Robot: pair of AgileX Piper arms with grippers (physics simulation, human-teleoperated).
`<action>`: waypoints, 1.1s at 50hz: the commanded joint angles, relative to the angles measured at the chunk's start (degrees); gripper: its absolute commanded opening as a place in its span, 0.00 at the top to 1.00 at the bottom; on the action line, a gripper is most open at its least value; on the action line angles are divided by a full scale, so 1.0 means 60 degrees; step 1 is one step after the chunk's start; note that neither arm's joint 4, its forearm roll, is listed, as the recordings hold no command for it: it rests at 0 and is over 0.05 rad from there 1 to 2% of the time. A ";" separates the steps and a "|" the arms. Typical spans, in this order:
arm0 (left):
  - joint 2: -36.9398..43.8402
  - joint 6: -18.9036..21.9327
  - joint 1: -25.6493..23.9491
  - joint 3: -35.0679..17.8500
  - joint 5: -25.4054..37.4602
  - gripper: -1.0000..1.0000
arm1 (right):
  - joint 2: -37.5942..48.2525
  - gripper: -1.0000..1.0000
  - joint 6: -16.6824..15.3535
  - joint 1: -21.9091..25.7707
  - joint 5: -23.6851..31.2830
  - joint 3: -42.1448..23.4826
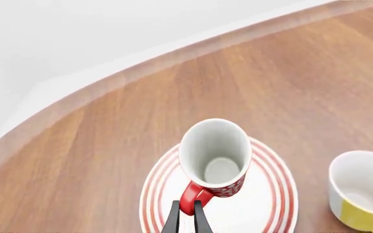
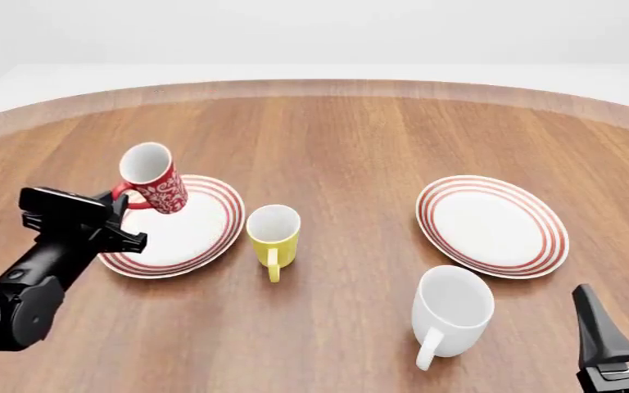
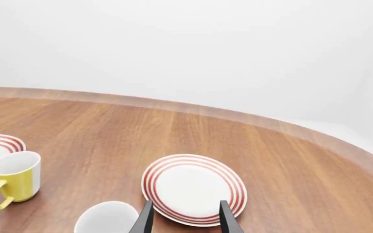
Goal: Put the red mug on the left plate.
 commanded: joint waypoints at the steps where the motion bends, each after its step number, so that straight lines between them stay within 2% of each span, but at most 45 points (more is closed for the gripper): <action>1: 0.0356 0.0147 0.0077 -0.0018 -0.0271 1.00 | 0.0000 0.00 0.0001 -0.0002 -0.0001 0.0000; 55: 0.1869 0.0314 0.0319 -0.0126 -0.1026 1.00 | 0.0000 0.00 0.0000 -0.0002 0.0000 0.0000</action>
